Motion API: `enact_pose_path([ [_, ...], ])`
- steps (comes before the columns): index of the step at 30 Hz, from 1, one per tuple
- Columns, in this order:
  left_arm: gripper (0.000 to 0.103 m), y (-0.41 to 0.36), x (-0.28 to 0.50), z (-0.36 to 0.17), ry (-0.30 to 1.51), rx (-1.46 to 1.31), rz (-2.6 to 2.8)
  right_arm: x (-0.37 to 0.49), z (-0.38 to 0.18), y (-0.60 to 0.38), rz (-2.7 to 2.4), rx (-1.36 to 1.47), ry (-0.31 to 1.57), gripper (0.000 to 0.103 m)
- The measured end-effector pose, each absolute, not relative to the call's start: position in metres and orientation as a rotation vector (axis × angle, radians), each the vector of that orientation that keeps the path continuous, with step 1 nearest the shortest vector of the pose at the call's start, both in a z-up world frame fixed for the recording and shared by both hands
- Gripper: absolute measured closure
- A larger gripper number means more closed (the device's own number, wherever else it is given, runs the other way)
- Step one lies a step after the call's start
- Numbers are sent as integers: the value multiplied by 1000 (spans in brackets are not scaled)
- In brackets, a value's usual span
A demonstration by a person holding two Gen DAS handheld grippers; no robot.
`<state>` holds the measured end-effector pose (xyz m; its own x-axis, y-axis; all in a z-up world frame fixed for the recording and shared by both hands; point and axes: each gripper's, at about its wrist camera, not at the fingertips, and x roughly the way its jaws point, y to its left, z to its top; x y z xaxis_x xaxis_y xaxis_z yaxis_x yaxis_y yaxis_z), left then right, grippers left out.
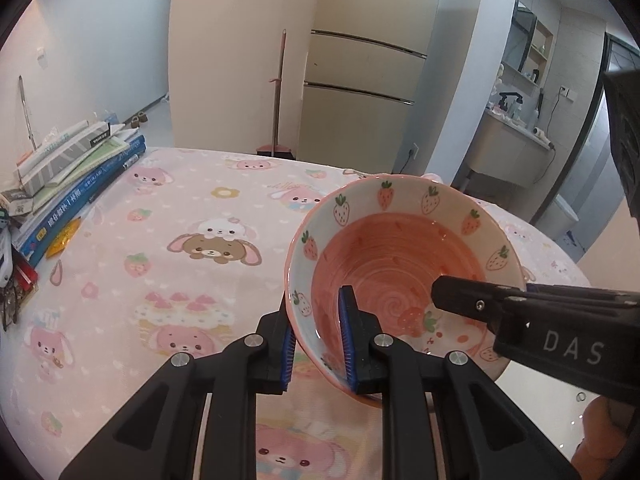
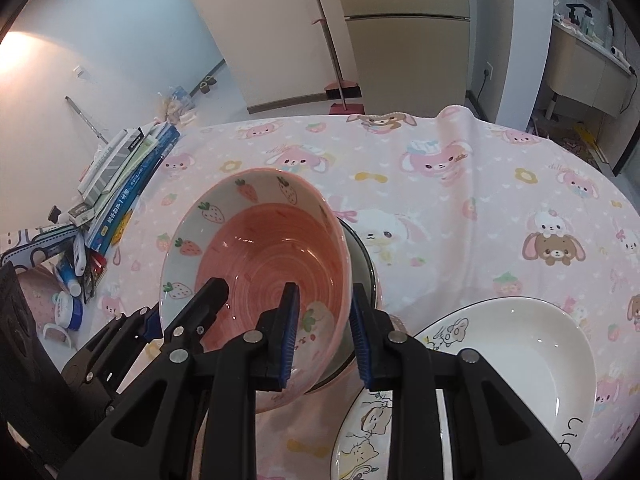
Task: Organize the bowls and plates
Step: 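Carry the pink bowl with both grippers over the white bowl on the stack, then lower the pink bowl into the white bowl and open both grippers, then lift both grippers away from the stacked bowls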
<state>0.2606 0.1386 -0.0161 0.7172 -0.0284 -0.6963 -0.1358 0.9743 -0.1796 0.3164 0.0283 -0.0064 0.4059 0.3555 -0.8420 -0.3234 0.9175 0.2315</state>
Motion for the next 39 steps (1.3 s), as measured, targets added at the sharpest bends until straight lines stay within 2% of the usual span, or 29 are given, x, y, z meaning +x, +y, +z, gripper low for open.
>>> enact_pose_path([
  [8,83,144,253,-4,740,-237,81,317,-7,27,435,32,1072,78],
  [10,77,145,250,0,722,-236,86,316,-6,27,436,28,1071,78],
  [12,53,147,246,4,700,-239,79,317,-6,26,439,33,1073,78],
  [14,42,147,243,8,672,-225,101,317,-6,25,444,44,1078,78],
  [21,20,155,237,16,617,-241,120,321,-5,19,474,85,1102,75],
  [25,20,160,237,17,614,-241,126,317,2,17,482,92,1090,68],
  [28,20,162,233,20,584,-236,146,313,13,14,471,87,1052,53],
  [36,20,165,229,24,559,-253,140,310,32,1,478,112,1000,51],
  [39,20,165,224,29,528,-249,151,307,41,-4,461,108,963,43],
])
